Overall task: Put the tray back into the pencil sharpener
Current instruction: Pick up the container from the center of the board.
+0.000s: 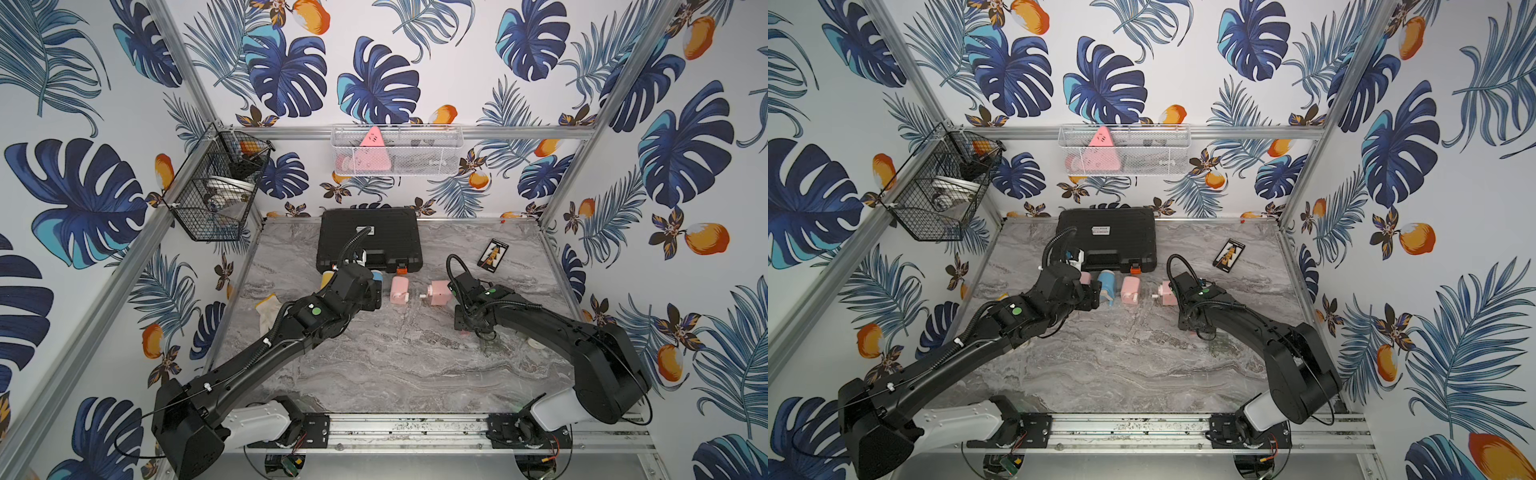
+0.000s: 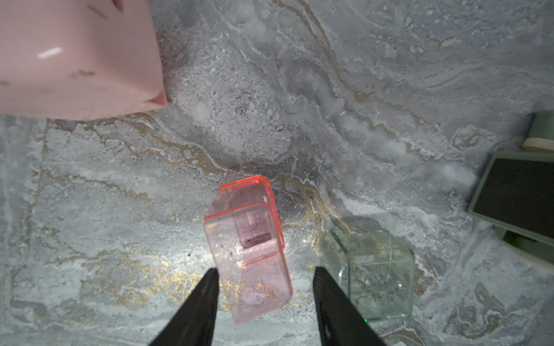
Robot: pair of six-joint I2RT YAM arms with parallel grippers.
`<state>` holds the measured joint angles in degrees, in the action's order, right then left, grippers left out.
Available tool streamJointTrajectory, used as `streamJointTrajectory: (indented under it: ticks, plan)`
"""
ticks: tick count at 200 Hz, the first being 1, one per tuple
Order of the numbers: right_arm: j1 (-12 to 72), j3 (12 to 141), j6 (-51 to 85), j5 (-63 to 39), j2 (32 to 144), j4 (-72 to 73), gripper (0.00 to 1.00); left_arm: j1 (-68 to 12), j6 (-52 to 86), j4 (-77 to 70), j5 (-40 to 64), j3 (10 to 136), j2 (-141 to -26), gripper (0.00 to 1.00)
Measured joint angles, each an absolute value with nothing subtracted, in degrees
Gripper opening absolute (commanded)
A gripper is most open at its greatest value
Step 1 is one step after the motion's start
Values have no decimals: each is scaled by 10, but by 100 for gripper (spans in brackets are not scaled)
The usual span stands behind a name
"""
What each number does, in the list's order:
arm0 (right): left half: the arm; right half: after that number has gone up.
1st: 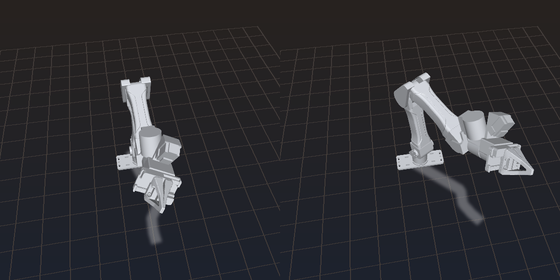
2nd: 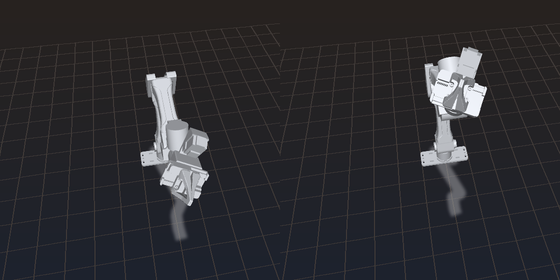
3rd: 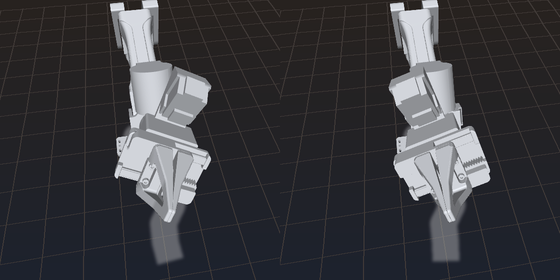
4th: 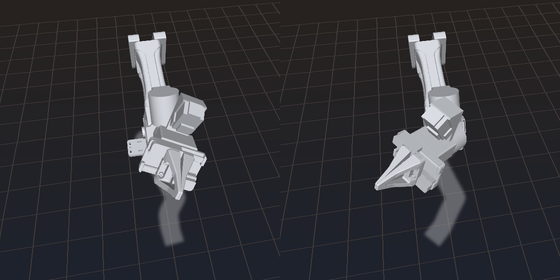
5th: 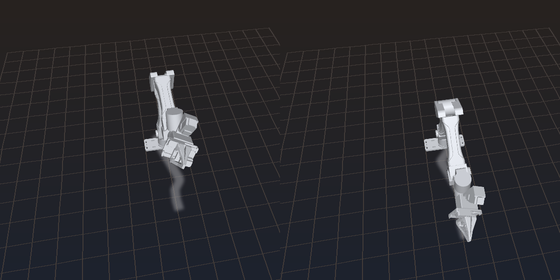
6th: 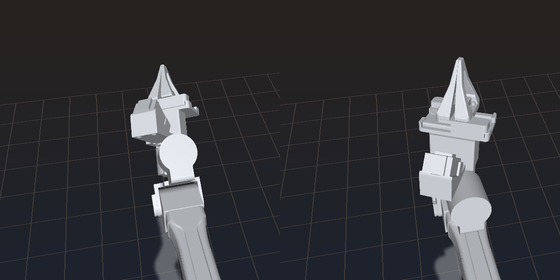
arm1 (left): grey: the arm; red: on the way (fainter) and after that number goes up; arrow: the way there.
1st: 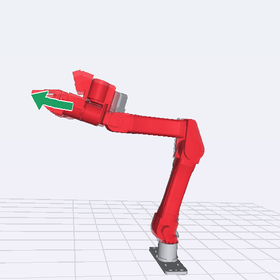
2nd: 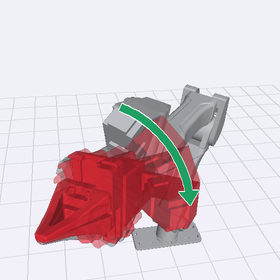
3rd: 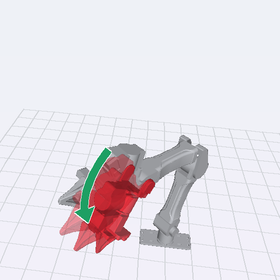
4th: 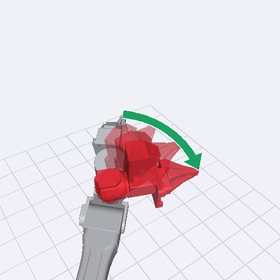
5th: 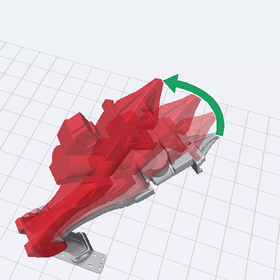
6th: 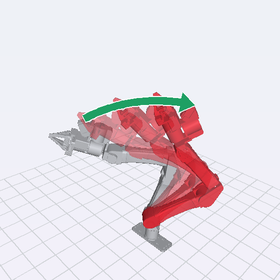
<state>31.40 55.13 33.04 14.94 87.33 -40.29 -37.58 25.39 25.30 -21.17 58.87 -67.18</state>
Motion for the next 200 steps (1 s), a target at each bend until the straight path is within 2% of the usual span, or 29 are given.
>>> streamJointTrajectory:
  ticks: [73,161,200]
  plan:
    - [290,557,306,132,913,-379,39,-376,256,255,-212,580,-664,76]
    - [287,554,293,110,910,-364,22,-376,256,257,-214,581,-669,76]
    - [287,550,293,86,893,-361,21,-376,256,257,-216,583,-668,76]
